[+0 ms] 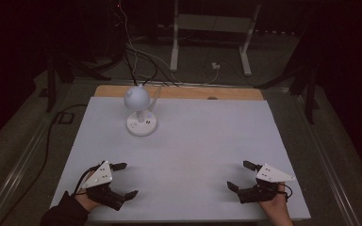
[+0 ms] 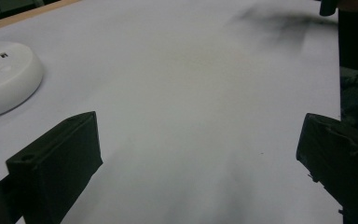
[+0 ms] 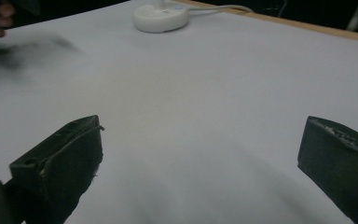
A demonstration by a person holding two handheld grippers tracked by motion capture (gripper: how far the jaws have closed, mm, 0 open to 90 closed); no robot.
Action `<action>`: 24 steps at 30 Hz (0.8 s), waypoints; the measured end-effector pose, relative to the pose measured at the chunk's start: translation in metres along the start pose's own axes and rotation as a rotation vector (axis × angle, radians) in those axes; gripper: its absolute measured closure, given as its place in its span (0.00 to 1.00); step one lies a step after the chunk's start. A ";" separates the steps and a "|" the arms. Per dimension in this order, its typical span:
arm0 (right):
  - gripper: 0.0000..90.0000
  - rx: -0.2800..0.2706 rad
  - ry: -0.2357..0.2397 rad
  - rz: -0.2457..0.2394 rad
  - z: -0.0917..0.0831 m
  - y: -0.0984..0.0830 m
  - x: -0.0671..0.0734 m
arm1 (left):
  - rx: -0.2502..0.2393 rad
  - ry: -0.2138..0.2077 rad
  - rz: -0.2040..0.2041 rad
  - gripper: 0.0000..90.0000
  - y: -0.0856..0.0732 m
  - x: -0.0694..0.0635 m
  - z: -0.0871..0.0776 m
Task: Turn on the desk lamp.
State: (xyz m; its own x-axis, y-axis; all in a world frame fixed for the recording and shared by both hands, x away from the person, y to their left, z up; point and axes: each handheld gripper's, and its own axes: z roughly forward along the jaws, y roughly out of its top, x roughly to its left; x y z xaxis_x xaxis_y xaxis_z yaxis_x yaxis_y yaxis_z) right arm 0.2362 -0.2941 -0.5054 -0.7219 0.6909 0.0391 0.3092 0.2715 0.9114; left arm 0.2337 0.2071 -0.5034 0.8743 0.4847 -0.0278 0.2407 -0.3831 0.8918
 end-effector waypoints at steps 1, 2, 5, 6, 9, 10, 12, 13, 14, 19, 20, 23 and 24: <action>0.00 0.005 -0.008 -0.005 0.000 0.001 0.000 | -0.001 0.001 -0.001 0.00 0.000 0.000 0.000; 0.00 0.005 -0.013 -0.008 0.000 0.001 0.000 | -0.001 0.001 -0.001 0.00 0.000 0.000 0.000; 0.00 0.008 -0.015 -0.011 0.000 0.001 0.001 | 0.001 0.009 -0.004 0.00 0.000 0.000 -0.001; 0.00 0.011 -0.016 -0.016 0.000 0.001 0.001 | 0.000 0.009 -0.002 0.00 0.000 0.000 -0.001; 0.00 0.028 -0.019 -0.013 0.001 0.001 0.000 | 0.004 0.011 0.003 0.00 0.000 0.000 -0.001; 0.00 0.037 -0.015 -0.013 0.001 0.001 0.000 | 0.007 0.008 0.004 0.00 0.000 0.000 0.000; 0.00 0.046 -0.007 -0.016 0.002 0.002 0.000 | 0.009 0.006 0.007 0.00 0.000 -0.001 0.000; 0.00 0.042 -0.007 -0.015 0.001 0.003 0.000 | 0.011 0.000 0.015 0.00 0.000 -0.001 0.000; 0.00 0.037 -0.009 -0.016 0.001 0.003 0.000 | 0.013 -0.005 0.017 0.00 0.000 -0.002 0.001; 0.00 0.028 -0.011 -0.024 0.001 0.004 0.002 | 0.017 -0.023 0.036 0.00 0.001 -0.005 0.001; 0.00 0.029 -0.011 -0.024 0.002 0.004 0.002 | 0.018 -0.022 0.034 0.00 0.001 -0.005 0.001; 0.00 0.032 -0.011 -0.030 0.002 0.004 0.004 | 0.031 -0.022 0.037 0.00 0.002 -0.006 0.001; 0.00 0.030 -0.012 -0.027 0.002 0.004 0.004 | 0.040 -0.020 0.049 0.00 0.003 -0.007 0.001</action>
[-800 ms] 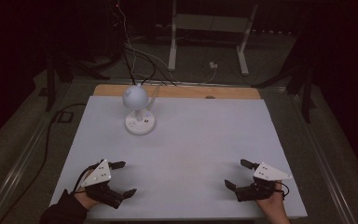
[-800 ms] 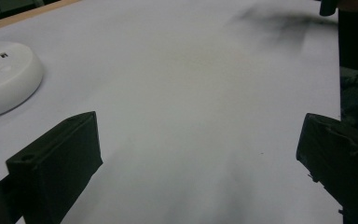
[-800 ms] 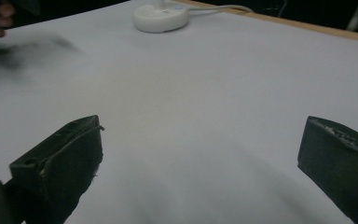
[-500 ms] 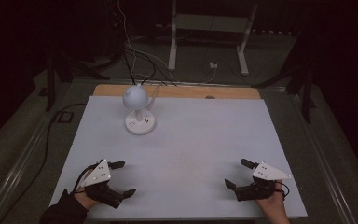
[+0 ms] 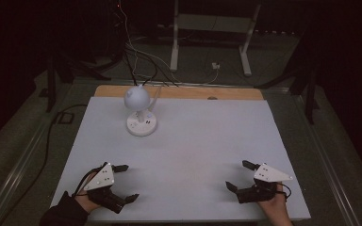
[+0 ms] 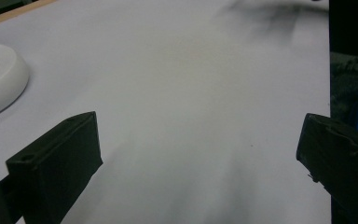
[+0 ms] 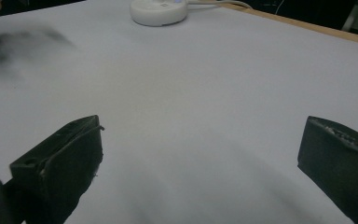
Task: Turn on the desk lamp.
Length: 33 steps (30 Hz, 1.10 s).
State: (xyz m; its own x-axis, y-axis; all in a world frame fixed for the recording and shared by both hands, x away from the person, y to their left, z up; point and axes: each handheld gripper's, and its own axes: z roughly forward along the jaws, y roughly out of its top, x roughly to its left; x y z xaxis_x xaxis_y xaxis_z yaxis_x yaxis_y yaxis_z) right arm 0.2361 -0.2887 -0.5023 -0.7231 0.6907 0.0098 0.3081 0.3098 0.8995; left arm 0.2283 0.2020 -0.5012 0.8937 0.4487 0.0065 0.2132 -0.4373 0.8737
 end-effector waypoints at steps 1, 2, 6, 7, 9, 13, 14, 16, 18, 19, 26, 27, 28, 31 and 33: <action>0.00 -0.002 -0.001 0.002 0.000 0.000 0.000 | 0.000 0.000 0.000 0.00 0.000 0.000 0.000; 0.00 -0.003 -0.003 0.004 -0.001 0.000 0.000 | 0.007 0.002 0.002 0.00 0.001 -0.001 0.000; 0.00 -0.016 -0.009 0.016 -0.002 0.000 -0.002 | 0.019 -0.018 0.010 0.00 0.006 -0.003 0.001; 0.00 -0.018 -0.010 0.022 -0.003 0.000 -0.002 | 0.020 -0.019 0.011 0.00 0.007 -0.003 0.000; 0.00 -0.019 -0.012 0.024 -0.003 0.001 -0.002 | 0.021 -0.023 0.008 0.00 0.009 -0.004 0.000; 0.00 -0.021 -0.017 0.017 -0.004 0.002 -0.001 | 0.030 -0.038 0.010 0.00 0.013 -0.005 0.001; 0.00 -0.025 -0.017 0.020 -0.005 0.002 -0.001 | 0.028 -0.043 0.007 0.00 0.016 -0.005 0.002; 0.00 -0.026 -0.017 0.016 -0.005 0.002 0.000 | 0.030 -0.044 0.009 0.00 0.017 -0.006 0.002; 0.00 -0.029 -0.018 0.022 -0.005 0.002 -0.001 | 0.015 -0.049 0.012 0.00 0.021 -0.006 0.002; 0.00 -0.031 -0.017 0.024 -0.005 0.002 -0.001 | 0.015 -0.049 0.012 0.00 0.021 -0.006 0.002; 0.00 -0.036 -0.013 0.029 -0.006 0.003 0.000 | 0.001 -0.049 0.014 0.00 0.029 -0.005 0.003; 0.00 -0.038 -0.012 0.027 -0.006 0.003 0.000 | 0.000 -0.051 0.014 0.00 0.031 -0.005 0.003; 0.00 -0.038 -0.012 0.028 -0.007 0.003 0.000 | 0.000 -0.047 0.019 0.00 0.033 -0.004 0.002; 0.00 -0.040 -0.009 0.035 -0.006 0.003 -0.001 | -0.004 -0.045 0.012 0.00 0.037 -0.002 0.002; 0.00 -0.039 -0.012 0.031 -0.006 0.003 0.000 | -0.003 -0.042 0.011 0.00 0.038 -0.002 0.003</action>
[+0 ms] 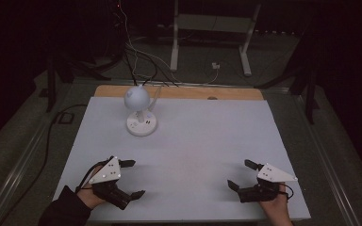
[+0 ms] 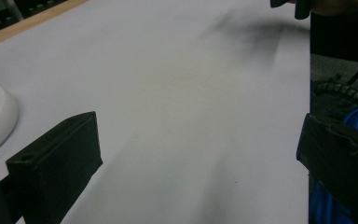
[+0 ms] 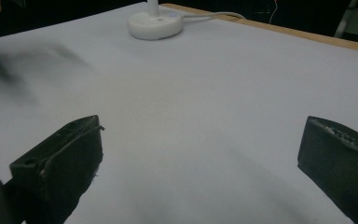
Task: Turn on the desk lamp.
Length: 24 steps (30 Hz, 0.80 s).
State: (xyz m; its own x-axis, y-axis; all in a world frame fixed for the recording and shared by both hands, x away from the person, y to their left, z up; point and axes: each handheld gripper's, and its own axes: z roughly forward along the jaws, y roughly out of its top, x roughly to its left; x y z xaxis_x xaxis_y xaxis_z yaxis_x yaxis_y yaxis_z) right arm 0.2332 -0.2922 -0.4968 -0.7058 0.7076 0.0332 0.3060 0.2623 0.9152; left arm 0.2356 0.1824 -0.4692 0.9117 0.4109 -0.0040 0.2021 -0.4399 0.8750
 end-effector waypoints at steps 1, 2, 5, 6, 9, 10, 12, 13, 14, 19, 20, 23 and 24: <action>0.00 -0.001 0.000 0.002 0.000 0.000 0.000 | -0.002 0.011 0.004 0.00 0.003 0.001 0.000; 0.00 -0.002 -0.001 0.003 0.000 0.000 0.000 | -0.007 0.016 0.003 0.00 0.005 0.001 0.000; 0.00 0.000 0.001 0.006 0.000 0.000 0.000 | 0.000 0.031 0.019 0.00 0.008 0.001 0.001; 0.00 0.001 0.001 0.004 0.000 0.000 0.000 | -0.001 0.035 0.021 0.00 0.009 0.002 0.002; 0.00 0.000 0.004 0.015 0.000 0.000 0.000 | -0.002 0.038 0.010 0.00 0.011 0.004 0.002; 0.00 0.002 0.003 0.011 0.000 0.000 0.000 | -0.007 0.043 0.006 0.00 0.012 0.004 0.003; 0.00 0.001 0.004 0.008 0.000 0.000 0.001 | -0.004 0.046 -0.004 0.00 0.014 0.006 0.003; 0.00 -0.001 0.003 0.007 0.000 0.000 0.000 | -0.010 0.056 -0.009 0.00 0.016 0.008 0.003; 0.00 -0.002 0.004 0.010 0.000 0.000 0.000 | -0.010 0.056 -0.009 0.00 0.016 0.008 0.003; 0.00 0.003 0.005 0.013 0.000 0.000 0.000 | -0.027 0.078 -0.020 0.00 0.022 0.011 0.004; 0.00 0.003 0.005 0.013 0.000 0.000 0.000 | -0.027 0.078 -0.020 0.00 0.022 0.011 0.004; 0.00 0.001 0.006 0.012 0.000 0.000 0.001 | -0.025 0.092 -0.020 0.00 0.026 0.012 0.005; 0.00 0.000 0.006 0.009 0.000 0.000 0.001 | -0.023 0.096 -0.021 0.00 0.027 0.013 0.006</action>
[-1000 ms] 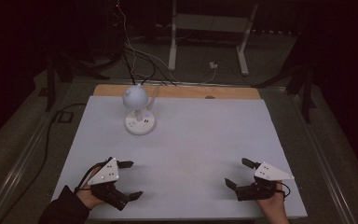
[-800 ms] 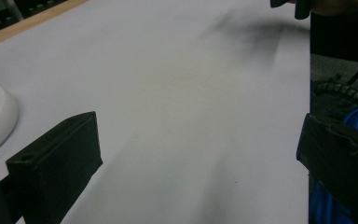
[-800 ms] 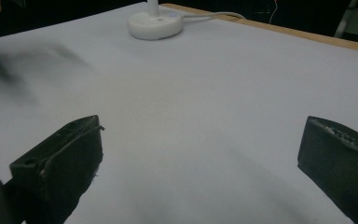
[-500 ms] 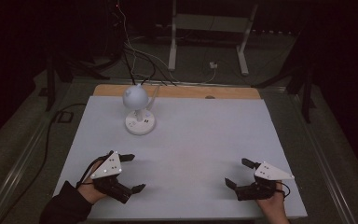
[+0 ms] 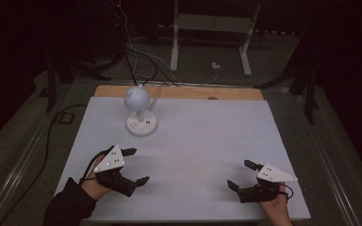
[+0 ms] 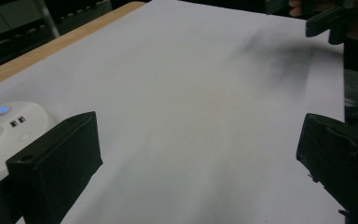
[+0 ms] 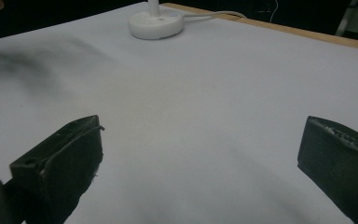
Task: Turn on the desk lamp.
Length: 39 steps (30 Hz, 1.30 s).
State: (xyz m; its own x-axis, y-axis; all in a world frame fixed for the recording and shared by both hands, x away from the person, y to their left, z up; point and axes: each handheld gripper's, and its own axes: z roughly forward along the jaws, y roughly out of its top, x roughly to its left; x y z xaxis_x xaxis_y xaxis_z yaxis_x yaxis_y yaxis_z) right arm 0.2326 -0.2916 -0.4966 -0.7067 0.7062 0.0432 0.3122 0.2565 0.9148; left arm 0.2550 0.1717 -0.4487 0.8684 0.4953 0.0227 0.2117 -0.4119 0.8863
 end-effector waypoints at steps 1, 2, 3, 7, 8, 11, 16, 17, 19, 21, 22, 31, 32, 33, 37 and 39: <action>0.00 -0.001 0.002 0.003 0.000 0.000 0.000 | -0.003 0.004 -0.004 0.00 0.001 0.001 0.000; 0.00 0.000 0.003 0.006 0.000 0.000 0.000 | -0.003 0.009 -0.008 0.00 0.002 0.002 0.001; 0.00 0.000 0.005 0.007 0.000 0.000 0.000 | -0.004 0.014 -0.013 0.00 0.003 0.003 0.001; 0.00 -0.010 0.009 0.007 0.000 0.001 0.001 | -0.007 0.032 -0.013 0.00 0.007 0.006 0.001; 0.00 -0.008 0.009 0.009 0.000 0.001 0.001 | -0.008 0.043 -0.010 0.00 0.009 0.008 0.001; 0.00 -0.004 0.007 0.006 0.000 0.001 0.001 | -0.010 0.049 -0.008 0.00 0.010 0.009 0.002; 0.00 -0.005 0.006 0.009 0.000 0.001 0.001 | -0.018 0.075 -0.018 0.00 0.016 0.013 0.004; 0.00 -0.004 0.005 0.005 0.000 0.001 0.001 | -0.017 0.080 -0.017 0.00 0.018 0.014 0.004; 0.00 -0.006 0.008 0.011 0.000 0.000 0.001 | -0.024 0.094 -0.022 0.00 0.020 0.016 0.005; 0.00 -0.004 0.006 0.007 0.000 0.000 0.001 | -0.031 0.109 -0.027 0.00 0.021 0.017 0.007; 0.00 -0.006 0.006 0.007 0.000 0.001 0.001 | -0.029 0.117 -0.028 0.00 0.022 0.017 0.008; 0.00 -0.009 0.009 0.012 -0.001 0.001 0.001 | -0.017 0.195 -0.063 0.00 0.025 0.028 0.019; 0.00 -0.008 0.007 0.008 -0.001 0.001 0.001 | -0.018 0.207 -0.067 0.00 0.025 0.029 0.020; 0.00 -0.009 0.007 0.005 -0.001 0.001 0.001 | -0.023 0.215 -0.073 0.00 0.026 0.030 0.021; 0.00 -0.012 0.009 0.011 -0.001 0.001 0.000 | -0.021 0.246 -0.080 0.00 0.028 0.035 0.024; 0.00 -0.010 0.009 0.010 -0.001 0.001 0.000 | -0.020 0.266 -0.089 0.00 0.029 0.038 0.027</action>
State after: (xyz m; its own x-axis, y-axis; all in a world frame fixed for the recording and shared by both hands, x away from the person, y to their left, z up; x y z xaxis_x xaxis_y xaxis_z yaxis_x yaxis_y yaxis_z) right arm 0.2319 -0.2919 -0.4955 -0.7094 0.7026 0.0559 0.3127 0.2427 0.9183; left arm 0.3061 0.1577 -0.4347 0.6981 0.7133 0.0623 0.2710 -0.3437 0.8991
